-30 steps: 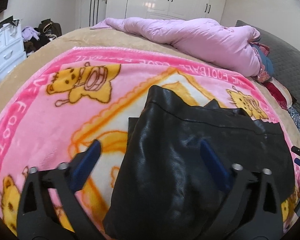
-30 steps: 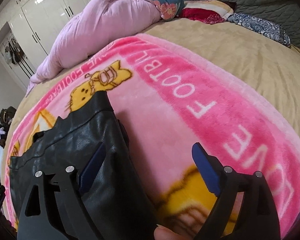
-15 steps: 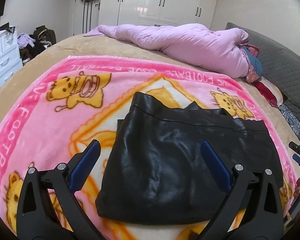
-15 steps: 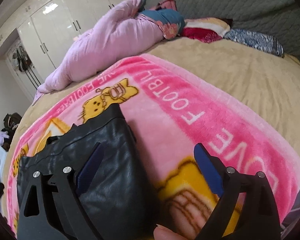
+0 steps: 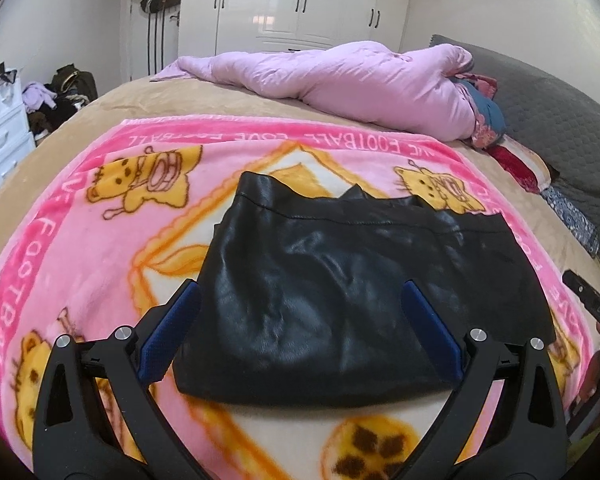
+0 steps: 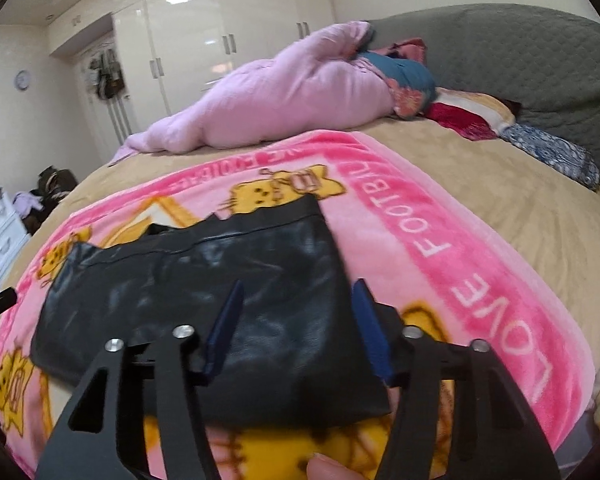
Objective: Fold large clothes
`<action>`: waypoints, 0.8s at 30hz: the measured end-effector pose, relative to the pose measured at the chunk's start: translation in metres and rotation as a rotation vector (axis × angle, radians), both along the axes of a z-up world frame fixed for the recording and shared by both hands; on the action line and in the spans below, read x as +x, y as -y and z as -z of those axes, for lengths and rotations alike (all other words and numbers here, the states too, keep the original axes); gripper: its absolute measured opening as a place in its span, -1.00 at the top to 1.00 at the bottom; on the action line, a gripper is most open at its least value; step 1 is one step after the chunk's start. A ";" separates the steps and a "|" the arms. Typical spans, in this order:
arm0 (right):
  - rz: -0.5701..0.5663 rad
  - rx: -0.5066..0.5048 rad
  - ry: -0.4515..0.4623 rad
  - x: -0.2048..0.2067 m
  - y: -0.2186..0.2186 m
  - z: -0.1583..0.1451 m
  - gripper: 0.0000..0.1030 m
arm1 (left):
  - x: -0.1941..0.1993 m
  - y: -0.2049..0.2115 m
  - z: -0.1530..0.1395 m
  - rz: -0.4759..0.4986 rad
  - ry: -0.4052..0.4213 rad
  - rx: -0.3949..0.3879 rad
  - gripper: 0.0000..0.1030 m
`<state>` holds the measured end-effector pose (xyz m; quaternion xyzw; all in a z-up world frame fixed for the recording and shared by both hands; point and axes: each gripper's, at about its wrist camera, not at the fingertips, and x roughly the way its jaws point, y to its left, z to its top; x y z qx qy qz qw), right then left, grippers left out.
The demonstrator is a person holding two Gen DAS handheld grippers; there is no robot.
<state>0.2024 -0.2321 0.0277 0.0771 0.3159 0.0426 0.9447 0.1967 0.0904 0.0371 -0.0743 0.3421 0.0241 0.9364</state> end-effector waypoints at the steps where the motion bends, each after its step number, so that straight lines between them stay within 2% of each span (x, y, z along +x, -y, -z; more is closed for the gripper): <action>1: -0.007 -0.001 0.002 -0.002 -0.002 0.000 0.16 | -0.001 0.002 0.001 0.005 -0.002 0.006 -0.82; 3: -0.020 -0.002 0.001 -0.005 -0.006 0.001 0.22 | -0.004 0.004 0.002 0.012 -0.004 0.014 -0.82; 18: -0.076 0.014 -0.047 -0.030 -0.030 0.018 0.23 | -0.017 0.021 0.015 0.044 -0.036 0.035 -0.82; 22: -0.115 0.053 -0.108 -0.028 -0.033 0.028 0.22 | -0.016 0.026 0.027 0.047 -0.068 0.066 -0.82; 24: -0.112 0.042 -0.140 -0.026 -0.035 0.034 0.22 | -0.013 0.024 0.037 0.035 -0.092 0.070 -0.82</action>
